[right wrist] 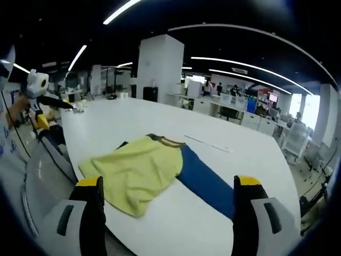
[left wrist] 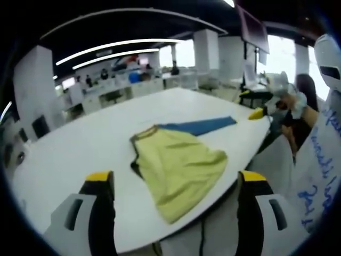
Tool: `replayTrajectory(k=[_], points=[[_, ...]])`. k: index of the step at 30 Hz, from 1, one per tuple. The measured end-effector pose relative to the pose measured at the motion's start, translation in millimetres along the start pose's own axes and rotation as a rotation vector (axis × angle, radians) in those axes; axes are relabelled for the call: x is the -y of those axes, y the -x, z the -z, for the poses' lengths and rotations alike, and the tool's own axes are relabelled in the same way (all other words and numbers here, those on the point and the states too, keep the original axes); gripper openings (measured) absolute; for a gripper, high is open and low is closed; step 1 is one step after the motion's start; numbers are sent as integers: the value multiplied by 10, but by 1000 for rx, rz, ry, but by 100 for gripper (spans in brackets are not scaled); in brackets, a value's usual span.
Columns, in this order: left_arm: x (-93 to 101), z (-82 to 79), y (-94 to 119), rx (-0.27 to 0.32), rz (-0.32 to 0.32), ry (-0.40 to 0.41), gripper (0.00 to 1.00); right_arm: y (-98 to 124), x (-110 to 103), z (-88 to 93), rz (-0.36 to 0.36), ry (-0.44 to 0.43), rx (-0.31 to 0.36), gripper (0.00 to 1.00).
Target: Fold the garment on the visible template until the final outline fits inside the template.
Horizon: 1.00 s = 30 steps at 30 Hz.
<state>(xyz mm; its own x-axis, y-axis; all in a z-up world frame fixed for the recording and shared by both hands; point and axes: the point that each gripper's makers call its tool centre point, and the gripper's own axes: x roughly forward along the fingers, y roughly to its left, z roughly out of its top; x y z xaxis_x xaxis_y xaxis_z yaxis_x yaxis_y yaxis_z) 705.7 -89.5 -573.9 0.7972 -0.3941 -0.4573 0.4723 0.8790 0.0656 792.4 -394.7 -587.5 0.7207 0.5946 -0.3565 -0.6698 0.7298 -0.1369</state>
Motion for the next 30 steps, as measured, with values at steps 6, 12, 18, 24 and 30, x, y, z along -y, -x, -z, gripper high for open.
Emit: replayTrajectory(k=[6, 12, 18, 24, 30], points=[[-23, 16, 10, 4, -6, 6, 96, 70, -132, 4, -6, 5, -13, 100], [19, 74, -22, -9, 18, 7, 99, 89, -258, -8, -22, 53, -38, 100], [51, 78, -21, 4, 25, 19, 99, 46, -342, -14, -14, 46, -47, 100], [16, 119, 30, 5, 10, 37, 99, -32, -511, -19, -38, 48, -52, 100], [32, 153, 31, -3, 10, 68, 99, -159, -713, -16, -69, 52, -67, 100]])
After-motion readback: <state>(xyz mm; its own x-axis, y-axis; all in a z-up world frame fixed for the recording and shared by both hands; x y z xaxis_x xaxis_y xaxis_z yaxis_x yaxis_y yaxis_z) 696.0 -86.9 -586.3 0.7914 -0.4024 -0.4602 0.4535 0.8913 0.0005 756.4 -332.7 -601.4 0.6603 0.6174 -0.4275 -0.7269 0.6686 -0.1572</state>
